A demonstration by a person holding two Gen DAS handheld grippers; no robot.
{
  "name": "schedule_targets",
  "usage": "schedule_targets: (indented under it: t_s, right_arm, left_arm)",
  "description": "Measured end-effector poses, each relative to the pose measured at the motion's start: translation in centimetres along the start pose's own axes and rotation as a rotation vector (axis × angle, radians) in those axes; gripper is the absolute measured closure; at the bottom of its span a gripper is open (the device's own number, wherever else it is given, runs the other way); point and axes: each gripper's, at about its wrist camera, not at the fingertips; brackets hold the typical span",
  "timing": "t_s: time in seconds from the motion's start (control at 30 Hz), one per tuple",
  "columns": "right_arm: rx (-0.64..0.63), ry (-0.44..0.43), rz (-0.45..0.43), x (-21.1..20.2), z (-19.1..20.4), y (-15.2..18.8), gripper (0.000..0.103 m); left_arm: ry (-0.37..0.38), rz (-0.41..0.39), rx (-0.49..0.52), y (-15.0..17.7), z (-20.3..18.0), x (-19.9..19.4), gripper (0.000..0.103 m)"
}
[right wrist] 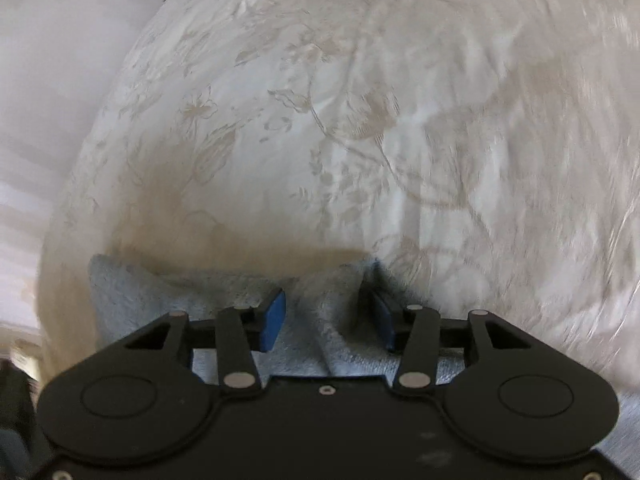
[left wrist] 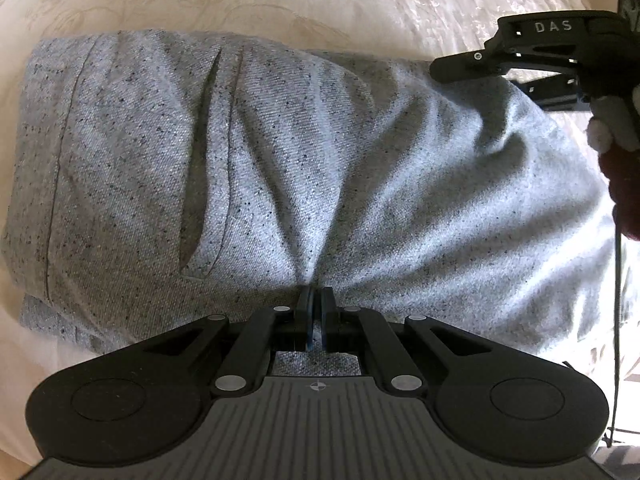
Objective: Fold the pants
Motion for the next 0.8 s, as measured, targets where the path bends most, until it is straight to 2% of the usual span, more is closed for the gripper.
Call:
schedule_targets:
  t_s: [0.03, 0.07, 0.1, 0.13, 0.17, 0.2, 0.27, 0.37, 0.5, 0.6, 0.63, 0.7, 0.8]
  right_arm:
    - [0.052, -0.038, 0.021, 0.2, -0.5, 0.0, 0.051]
    - [0.107, -0.064, 0.020, 0.1, -1.2, -0.1, 0.069]
    - [0.159, -0.080, 0.005, -0.1, -1.8, 0.3, 0.092]
    - [0.202, -0.090, -0.013, -0.2, -2.1, 0.4, 0.099]
    - [0.209, -0.087, -0.049, -0.9, -1.9, 0.5, 0.099]
    - [0.164, -0.080, -0.108, -2.2, -0.8, 0.6, 0.099]
    - [0.021, -0.039, -0.189, -4.8, 2.5, 1.6, 0.099]
    - [-0.147, 0.071, -0.236, -5.0, 5.0, 3.5, 0.100]
    - [-0.096, 0.186, -0.193, -1.4, 3.0, 2.7, 0.100]
    - [-0.151, 0.247, -0.194, -0.7, 3.2, 2.6, 0.089]
    - [-0.148, 0.253, -0.222, -1.2, 3.4, 2.6, 0.081]
    - [-0.143, 0.257, -0.329, -4.0, 3.5, 3.8, 0.074]
    - [-0.112, 0.269, -0.409, -7.7, 2.2, 6.0, 0.072]
  left_arm:
    - [-0.003, -0.001, 0.002, 0.1, -0.1, 0.0, 0.099]
    - [-0.005, -0.002, 0.005, 0.1, -0.1, 0.0, 0.099]
    - [-0.007, -0.003, 0.007, 0.2, -0.2, 0.0, 0.099]
    - [-0.007, -0.005, 0.009, 0.3, -0.3, 0.0, 0.099]
    - [-0.006, -0.008, 0.008, 0.4, -0.3, -0.1, 0.099]
    - [-0.004, -0.011, 0.005, 0.6, -0.3, -0.1, 0.099]
    - [-0.004, -0.016, -0.004, 1.1, -0.2, -0.4, 0.099]
    - [-0.012, -0.015, 0.002, 2.0, -0.3, -0.6, 0.099]
    - [-0.047, -0.019, 0.066, 2.9, -1.2, -0.8, 0.099]
    - [-0.061, -0.014, 0.074, 3.5, -1.4, -1.0, 0.099]
    - [-0.064, -0.011, 0.079, 3.8, -1.5, -1.2, 0.099]
    - [-0.063, -0.013, 0.077, 4.4, -1.5, -1.7, 0.099]
    - [-0.072, -0.034, 0.077, 4.3, -1.5, -2.9, 0.099]
Point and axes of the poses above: each gripper's, at about its wrist camera, not at the fingertips, and x roughly the way its jaws point, z to its left, y to its underside, and after that the axes turned 1 degree about -y, right-handed
